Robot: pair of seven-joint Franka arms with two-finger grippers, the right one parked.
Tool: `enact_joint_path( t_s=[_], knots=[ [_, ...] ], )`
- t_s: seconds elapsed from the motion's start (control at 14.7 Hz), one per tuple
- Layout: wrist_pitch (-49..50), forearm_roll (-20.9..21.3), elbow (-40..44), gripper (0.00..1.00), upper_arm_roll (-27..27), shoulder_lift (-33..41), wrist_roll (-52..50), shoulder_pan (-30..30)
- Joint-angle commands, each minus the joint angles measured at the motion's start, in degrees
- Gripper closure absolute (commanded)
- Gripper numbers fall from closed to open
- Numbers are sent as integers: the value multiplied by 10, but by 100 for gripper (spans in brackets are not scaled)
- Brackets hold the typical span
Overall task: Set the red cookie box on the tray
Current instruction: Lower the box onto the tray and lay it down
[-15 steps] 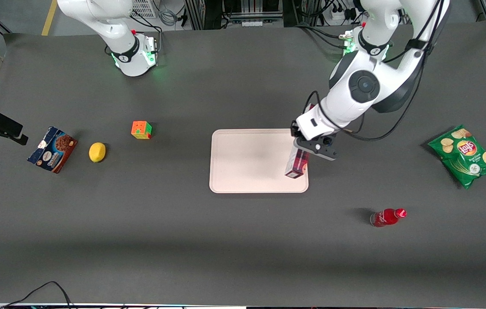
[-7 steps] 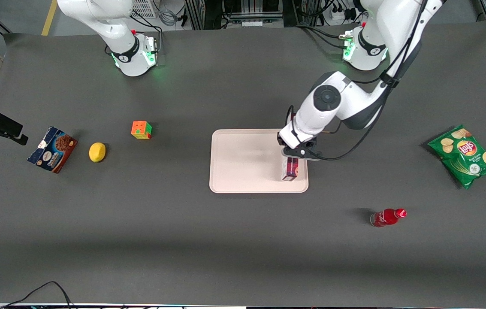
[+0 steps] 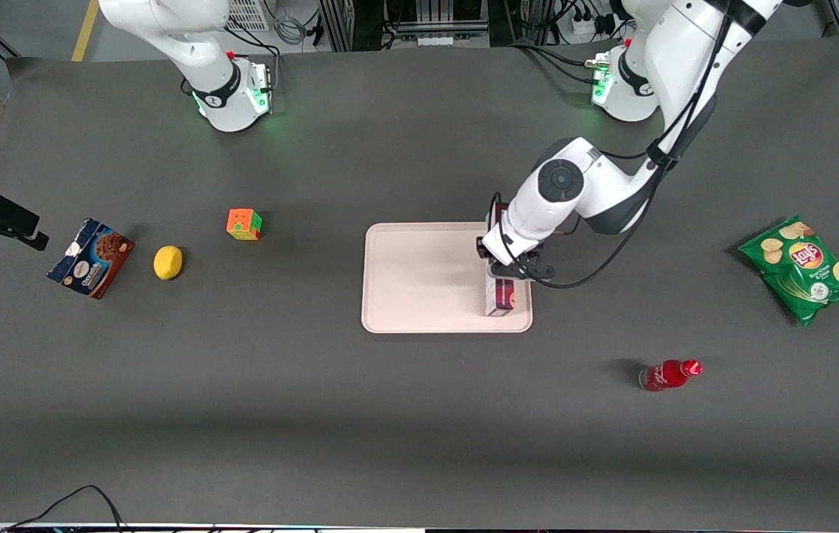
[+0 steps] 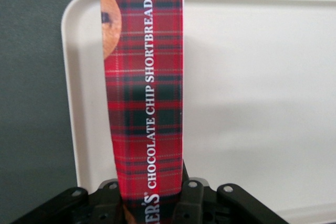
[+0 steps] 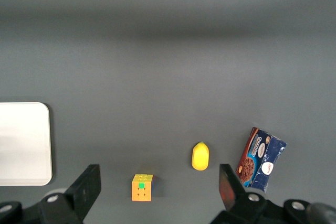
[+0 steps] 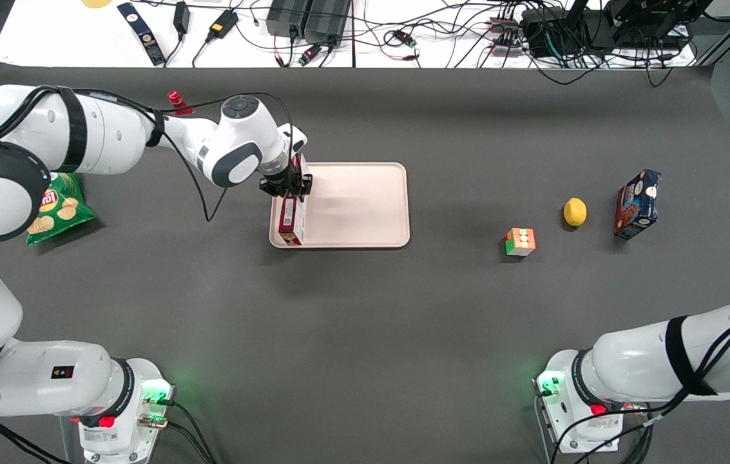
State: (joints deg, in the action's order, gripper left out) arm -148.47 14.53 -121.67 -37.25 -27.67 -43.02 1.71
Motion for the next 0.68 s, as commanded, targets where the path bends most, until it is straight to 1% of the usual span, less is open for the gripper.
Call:
enact_joint_path(
  t_s=[0.0,0.14,0.27,0.61],
  knots=[
    [-24,12,1,100,10,-1,-45,-9],
    [-24,15,2,100,17,-2,-45,-10],
    [-25,32,1,100,17,-5,-47,-10],
    [-26,43,1,100,18,-10,-47,-10]
  ],
)
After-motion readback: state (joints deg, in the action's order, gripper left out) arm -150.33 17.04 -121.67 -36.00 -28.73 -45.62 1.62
